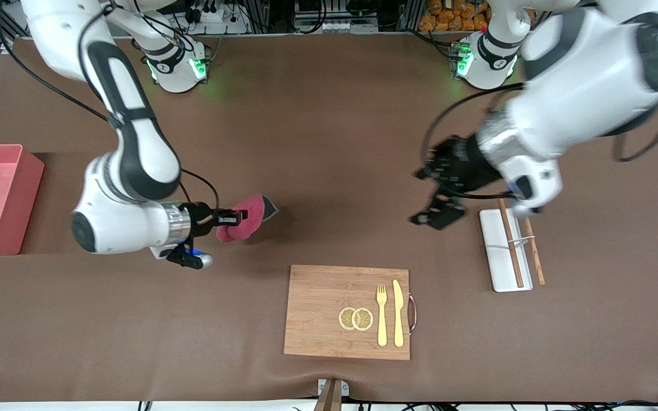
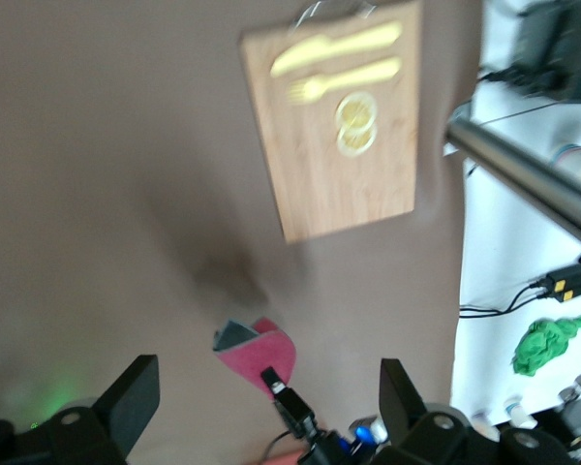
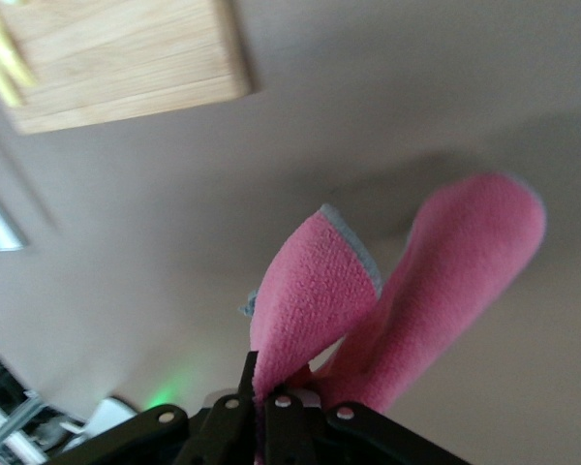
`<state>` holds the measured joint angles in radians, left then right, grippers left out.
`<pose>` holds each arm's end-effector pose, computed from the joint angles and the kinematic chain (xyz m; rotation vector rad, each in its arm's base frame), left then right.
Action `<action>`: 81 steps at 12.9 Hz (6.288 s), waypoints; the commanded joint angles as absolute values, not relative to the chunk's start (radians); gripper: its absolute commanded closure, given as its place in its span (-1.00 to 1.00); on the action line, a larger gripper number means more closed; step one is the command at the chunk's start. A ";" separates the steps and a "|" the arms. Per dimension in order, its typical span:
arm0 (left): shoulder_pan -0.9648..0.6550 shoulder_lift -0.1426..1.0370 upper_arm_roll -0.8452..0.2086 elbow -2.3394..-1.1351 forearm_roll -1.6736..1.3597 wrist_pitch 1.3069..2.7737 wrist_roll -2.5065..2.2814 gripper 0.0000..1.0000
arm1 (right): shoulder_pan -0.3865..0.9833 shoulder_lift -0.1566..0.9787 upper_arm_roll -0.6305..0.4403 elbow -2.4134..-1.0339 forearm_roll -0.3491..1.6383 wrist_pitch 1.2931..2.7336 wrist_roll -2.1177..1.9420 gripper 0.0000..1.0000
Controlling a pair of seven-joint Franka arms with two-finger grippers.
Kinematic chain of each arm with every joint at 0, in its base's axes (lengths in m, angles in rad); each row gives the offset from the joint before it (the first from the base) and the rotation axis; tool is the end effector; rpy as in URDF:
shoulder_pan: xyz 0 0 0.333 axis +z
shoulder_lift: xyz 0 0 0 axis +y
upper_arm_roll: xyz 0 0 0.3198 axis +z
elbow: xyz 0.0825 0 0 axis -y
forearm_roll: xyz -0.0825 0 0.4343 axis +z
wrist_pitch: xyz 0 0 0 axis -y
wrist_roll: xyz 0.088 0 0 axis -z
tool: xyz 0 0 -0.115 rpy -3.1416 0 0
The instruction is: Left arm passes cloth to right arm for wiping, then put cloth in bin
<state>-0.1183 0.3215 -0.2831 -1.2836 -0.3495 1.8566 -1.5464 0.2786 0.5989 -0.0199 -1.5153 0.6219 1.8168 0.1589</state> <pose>0.6711 -0.2798 0.6038 2.1821 1.5343 -0.2867 0.6839 0.2372 0.2749 -2.5921 0.1903 0.5337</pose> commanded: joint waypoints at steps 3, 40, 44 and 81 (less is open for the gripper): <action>0.063 0.264 -0.287 -1.316 -0.218 1.637 -1.021 -1.00 | 0.165 0.678 -0.028 -1.540 0.508 1.914 -0.087 1.00; 0.028 0.021 -0.067 -1.529 0.014 1.545 -0.219 -1.00 | -0.022 0.630 -0.009 -1.534 0.228 1.793 -0.472 1.00; 0.023 0.020 -0.084 -1.528 0.012 1.548 -0.224 -1.00 | 0.188 0.592 -0.008 -1.502 0.360 1.790 -0.139 1.00; 0.066 0.021 -0.077 -1.529 -0.037 1.542 -0.216 -1.00 | -0.292 0.296 -0.046 -1.388 -0.064 1.544 -0.708 -1.00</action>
<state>0.0612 0.0368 -0.0749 -1.5153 -0.0221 1.5355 -0.2193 -0.3890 0.3640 -0.0373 -1.3625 -0.0633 1.6135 -0.8428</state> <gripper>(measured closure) 0.000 0.000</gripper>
